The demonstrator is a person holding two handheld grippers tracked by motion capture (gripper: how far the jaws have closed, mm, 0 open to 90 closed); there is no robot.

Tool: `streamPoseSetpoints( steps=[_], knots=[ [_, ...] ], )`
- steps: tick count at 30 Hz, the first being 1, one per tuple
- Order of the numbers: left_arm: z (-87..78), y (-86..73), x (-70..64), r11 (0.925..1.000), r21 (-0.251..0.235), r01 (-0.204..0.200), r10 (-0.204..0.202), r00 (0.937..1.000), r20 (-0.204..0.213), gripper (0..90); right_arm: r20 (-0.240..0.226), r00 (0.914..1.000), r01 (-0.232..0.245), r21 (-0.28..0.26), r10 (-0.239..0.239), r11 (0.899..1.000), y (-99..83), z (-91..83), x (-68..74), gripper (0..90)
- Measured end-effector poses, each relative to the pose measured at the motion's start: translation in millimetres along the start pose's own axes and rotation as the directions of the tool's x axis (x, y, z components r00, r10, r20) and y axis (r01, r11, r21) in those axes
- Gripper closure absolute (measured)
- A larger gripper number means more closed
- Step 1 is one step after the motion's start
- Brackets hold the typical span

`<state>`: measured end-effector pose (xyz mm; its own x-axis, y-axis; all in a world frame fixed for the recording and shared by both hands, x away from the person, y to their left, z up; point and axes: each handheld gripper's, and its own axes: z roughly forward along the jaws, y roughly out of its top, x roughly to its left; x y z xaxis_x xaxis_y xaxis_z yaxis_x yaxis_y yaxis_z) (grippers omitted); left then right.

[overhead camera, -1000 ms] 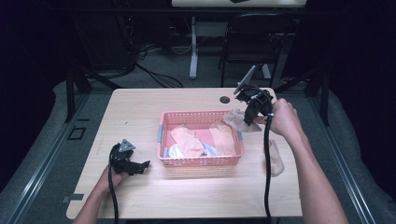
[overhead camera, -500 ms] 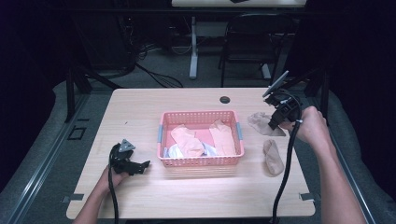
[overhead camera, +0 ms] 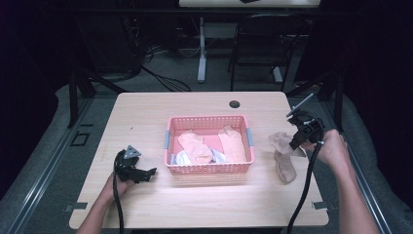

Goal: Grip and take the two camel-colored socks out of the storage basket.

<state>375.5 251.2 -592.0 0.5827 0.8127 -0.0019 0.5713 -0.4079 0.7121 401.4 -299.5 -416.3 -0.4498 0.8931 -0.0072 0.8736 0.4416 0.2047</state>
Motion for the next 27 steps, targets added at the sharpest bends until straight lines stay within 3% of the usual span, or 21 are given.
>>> streamPoseSetpoints(
  steps=[7, 13, 16, 17, 18, 19, 22, 26, 27],
  knots=[
    [0.0, 0.0, 0.0, 1.0, 0.0, 0.0, 0.0, 1.0, -0.001, 0.0, -0.024, 0.9993, -0.026, 0.052, 0.027, 0.998, -10.7, 50.7, -6.3, 85.2],
    [0.1, 0.0, -0.1, 1.0, -0.001, 0.002, -0.002, 1.0, -0.001, 0.0, -0.04, 0.9985, -0.035, 0.063, 0.038, 0.997, -18.1, 67.3, -8.9, 76.1],
    [0.1, 0.0, -0.1, 1.0, -0.001, 0.001, -0.001, 1.0, -0.001, 0.0, -0.043, 0.9982, -0.038, 0.072, 0.041, 0.997, -22.7, 72.2, -10.5, 54.8],
    [0.1, 0.0, -0.1, 1.0, -0.001, 0.002, -0.002, 1.0, -0.001, 0.0, -0.045, 0.9981, -0.04, 0.058, 0.043, 0.998, -25.3, 67.0, -13.3, 38.2],
    [0.1, 0.0, -0.1, 1.0, -0.001, 0.002, -0.002, 1.0, -0.001, 0.0, -0.045, 0.9981, -0.04, 0.058, 0.043, 0.998, -25.3, 67.0, -13.3, 38.2],
    [0.1, 0.0, -0.1, 1.0, -0.001, 0.001, -0.001, 1.0, -0.001, 0.0, -0.058, 0.9966, -0.057, 0.016, 0.058, 0.998, -29.2, 60.5, -15.2, 25.0],
    [0.0, 0.0, -0.1, 1.0, 0.0, 0.002, -0.002, 1.0, -0.001, 0.0, -0.066, 0.9965, -0.051, 0.0, 0.051, 0.999, -32.0, 53.1, -16.9, 18.1],
    [0.1, 0.1, 0.0, 1.0, 0.0, 0.0, 0.0, 1.0, 0.0, 0.0, -0.079, 0.9941, -0.079, -0.069, 0.074, 0.994, -36.9, 42.5, -17.6, 9.4],
    [0.1, 0.1, 0.0, 1.0, 0.0, 0.001, -0.001, 1.0, 0.0, 0.0, -0.081, 0.9947, -0.068, -0.059, 0.063, 0.996, -37.0, 40.0, -18.7, 5.6]
  ],
)
